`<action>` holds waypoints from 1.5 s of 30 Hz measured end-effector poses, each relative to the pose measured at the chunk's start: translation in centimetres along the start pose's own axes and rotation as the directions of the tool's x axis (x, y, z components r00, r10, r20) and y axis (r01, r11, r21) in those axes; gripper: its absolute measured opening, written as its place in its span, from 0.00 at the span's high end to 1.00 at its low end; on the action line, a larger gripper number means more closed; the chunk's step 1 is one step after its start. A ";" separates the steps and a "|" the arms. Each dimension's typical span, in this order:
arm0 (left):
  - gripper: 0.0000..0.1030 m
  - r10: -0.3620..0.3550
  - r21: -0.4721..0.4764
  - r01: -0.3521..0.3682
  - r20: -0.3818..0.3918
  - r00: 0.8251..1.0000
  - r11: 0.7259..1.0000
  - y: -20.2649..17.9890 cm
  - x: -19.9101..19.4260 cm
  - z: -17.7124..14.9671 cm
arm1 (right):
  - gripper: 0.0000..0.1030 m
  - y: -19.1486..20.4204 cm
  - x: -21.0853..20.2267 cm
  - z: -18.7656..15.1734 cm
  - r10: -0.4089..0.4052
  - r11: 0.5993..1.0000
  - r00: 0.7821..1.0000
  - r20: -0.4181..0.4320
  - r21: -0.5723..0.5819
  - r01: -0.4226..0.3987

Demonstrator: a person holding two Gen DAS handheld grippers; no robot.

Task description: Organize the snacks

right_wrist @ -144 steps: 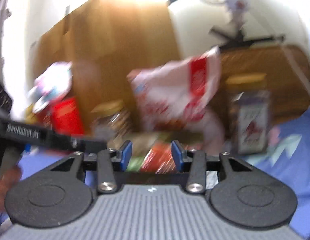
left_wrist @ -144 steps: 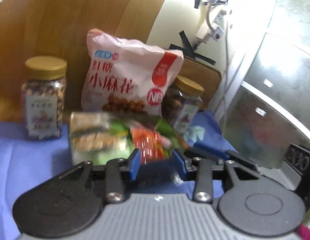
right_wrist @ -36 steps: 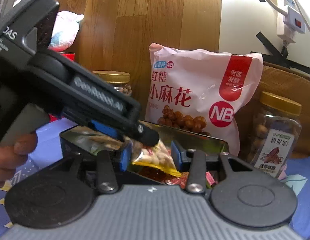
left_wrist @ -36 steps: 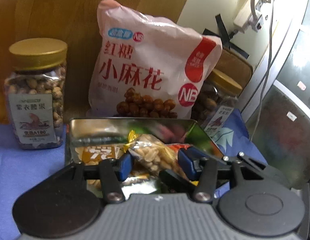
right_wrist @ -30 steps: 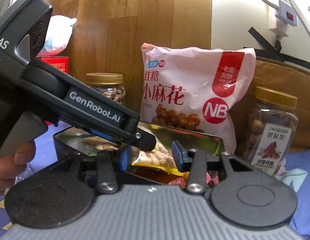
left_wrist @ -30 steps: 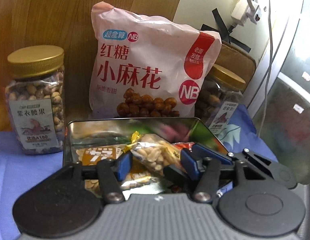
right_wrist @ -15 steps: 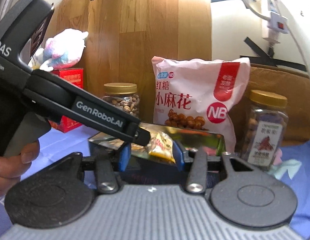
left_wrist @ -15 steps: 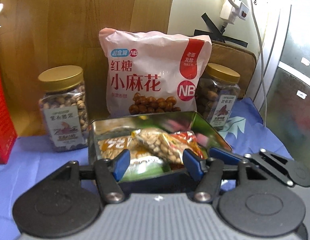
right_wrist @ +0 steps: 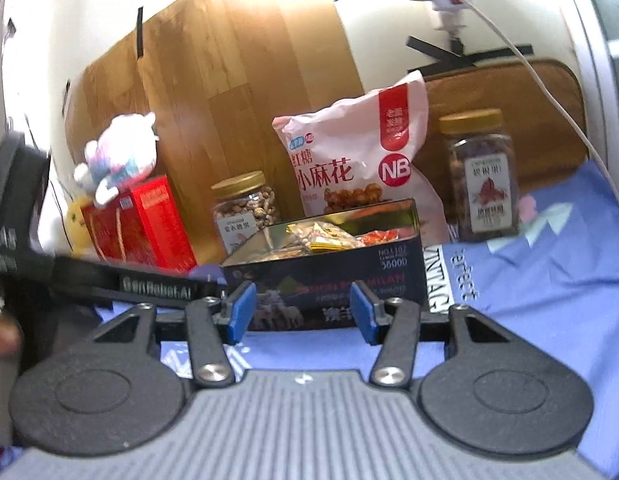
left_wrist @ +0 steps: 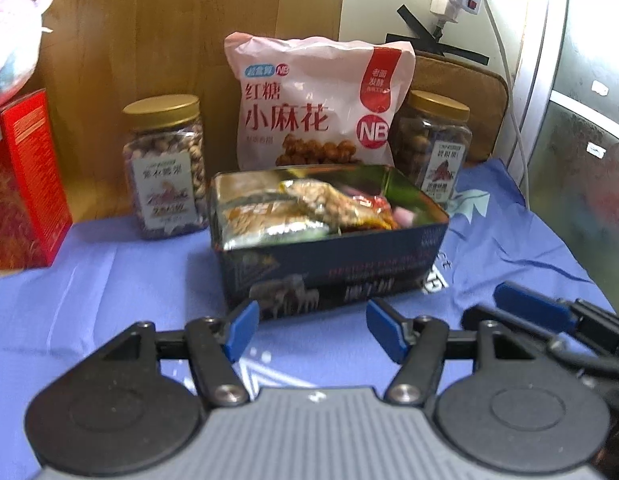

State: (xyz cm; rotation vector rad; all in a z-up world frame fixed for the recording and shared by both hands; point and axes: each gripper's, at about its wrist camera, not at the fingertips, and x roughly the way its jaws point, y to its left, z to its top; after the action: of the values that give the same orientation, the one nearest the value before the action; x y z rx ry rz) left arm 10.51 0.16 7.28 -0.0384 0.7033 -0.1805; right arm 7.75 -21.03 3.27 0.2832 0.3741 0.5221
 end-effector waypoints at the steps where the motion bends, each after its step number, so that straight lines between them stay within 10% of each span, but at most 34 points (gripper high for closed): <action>1: 0.34 0.003 -0.003 -0.003 0.000 1.000 1.000 0.1 -0.3 -0.4 | 0.46 0.1 -0.4 0.0 0.001 1.000 1.000 0.004 0.018 -0.001; 17: 0.00 0.017 -0.007 -0.017 0.004 1.000 1.000 -0.4 -4.7 -5.6 | 0.31 2.1 -5.3 0.5 0.033 0.988 0.994 0.108 0.146 -0.049; 45: 0.00 0.194 0.070 -0.211 0.201 0.960 0.975 -1.9 -7.7 -6.5 | 0.25 4.2 -5.3 -0.6 -0.051 0.997 0.986 0.160 0.058 0.042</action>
State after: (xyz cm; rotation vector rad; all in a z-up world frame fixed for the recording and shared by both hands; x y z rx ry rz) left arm 0.24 -0.12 7.43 0.1022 0.5002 -0.0108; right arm 1.46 -20.23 5.71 0.3659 0.2366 0.4402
